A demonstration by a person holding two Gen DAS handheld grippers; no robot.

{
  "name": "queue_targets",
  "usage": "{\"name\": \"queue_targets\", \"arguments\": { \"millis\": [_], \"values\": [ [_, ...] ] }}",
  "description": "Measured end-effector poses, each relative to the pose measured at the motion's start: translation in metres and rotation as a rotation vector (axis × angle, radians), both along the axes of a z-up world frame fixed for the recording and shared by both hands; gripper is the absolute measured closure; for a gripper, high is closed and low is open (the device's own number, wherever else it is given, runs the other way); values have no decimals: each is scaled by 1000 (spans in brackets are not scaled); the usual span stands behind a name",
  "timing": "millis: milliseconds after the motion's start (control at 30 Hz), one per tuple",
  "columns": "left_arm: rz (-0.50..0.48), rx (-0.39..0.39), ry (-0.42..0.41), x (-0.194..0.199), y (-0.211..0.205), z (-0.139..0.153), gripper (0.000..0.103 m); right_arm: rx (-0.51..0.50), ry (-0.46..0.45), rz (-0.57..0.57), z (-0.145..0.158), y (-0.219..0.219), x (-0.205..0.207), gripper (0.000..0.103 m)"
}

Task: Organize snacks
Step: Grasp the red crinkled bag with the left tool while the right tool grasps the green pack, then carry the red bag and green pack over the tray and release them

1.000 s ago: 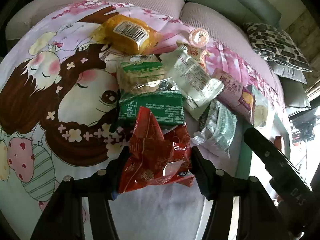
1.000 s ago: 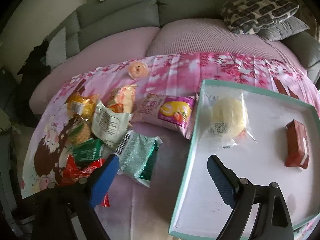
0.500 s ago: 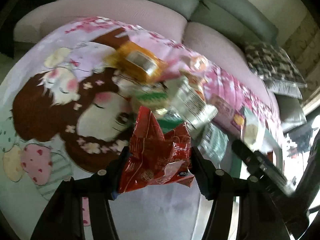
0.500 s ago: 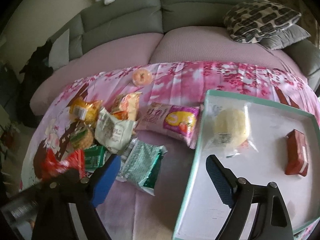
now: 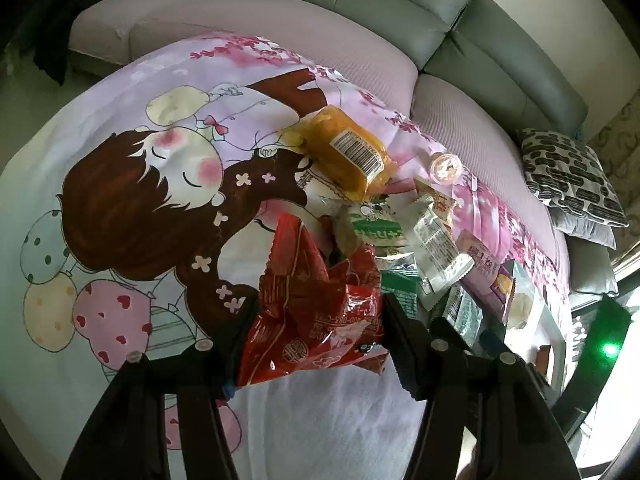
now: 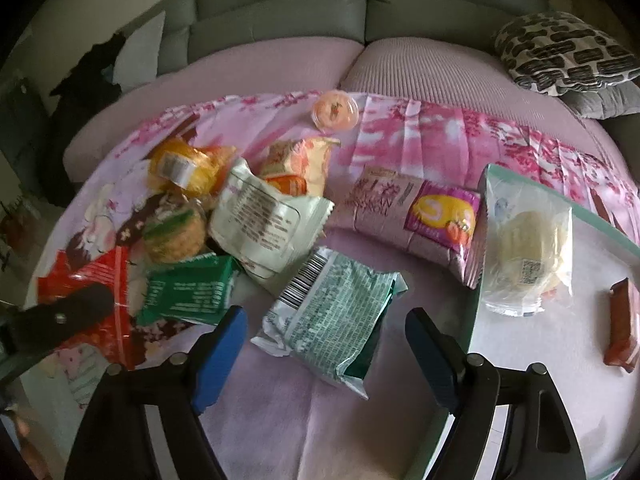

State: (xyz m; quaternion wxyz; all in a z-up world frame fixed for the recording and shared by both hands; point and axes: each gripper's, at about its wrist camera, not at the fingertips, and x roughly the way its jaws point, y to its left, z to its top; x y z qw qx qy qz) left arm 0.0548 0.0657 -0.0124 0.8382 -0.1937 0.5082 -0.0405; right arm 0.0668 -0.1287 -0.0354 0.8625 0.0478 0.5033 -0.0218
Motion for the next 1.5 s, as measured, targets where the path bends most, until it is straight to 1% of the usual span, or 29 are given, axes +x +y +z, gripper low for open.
{"name": "queue_targets", "arguments": {
  "millis": [100, 300, 333, 400, 433, 533, 833, 1200, 1333, 1500],
  "values": [
    [3, -1, 3, 0, 0, -1, 42, 12, 18, -1, -10, 0, 4, 22],
    [9, -1, 16, 2, 3, -6, 42, -14, 16, -3, -13, 2, 8, 26],
    [8, -1, 18, 2, 3, -6, 42, -20, 16, -3, -13, 2, 8, 28],
    [7, 1, 20, 3, 2, -7, 42, -34, 16, -6, -14, 3, 9, 38],
    [5, 1, 21, 3, 2, -7, 42, -38, 14, -10, -13, 2, 9, 40],
    [1, 3, 18, 3, 1, -7, 42, -22, 9, -19, -11, -2, 9, 44],
    [4, 7, 10, 2, 3, -4, 42, 9, -24, -31, 7, -7, 2, 46],
    [10, 16, -37, -3, 3, 11, 42, 61, -128, -66, 51, -18, -16, 46],
    [9, 36, -51, -3, -2, 16, 42, 81, -130, -104, 58, -28, -22, 46],
    [-28, 46, -92, -5, -20, 30, 42, 106, -123, -163, 63, -43, -28, 46]
  ]
}}
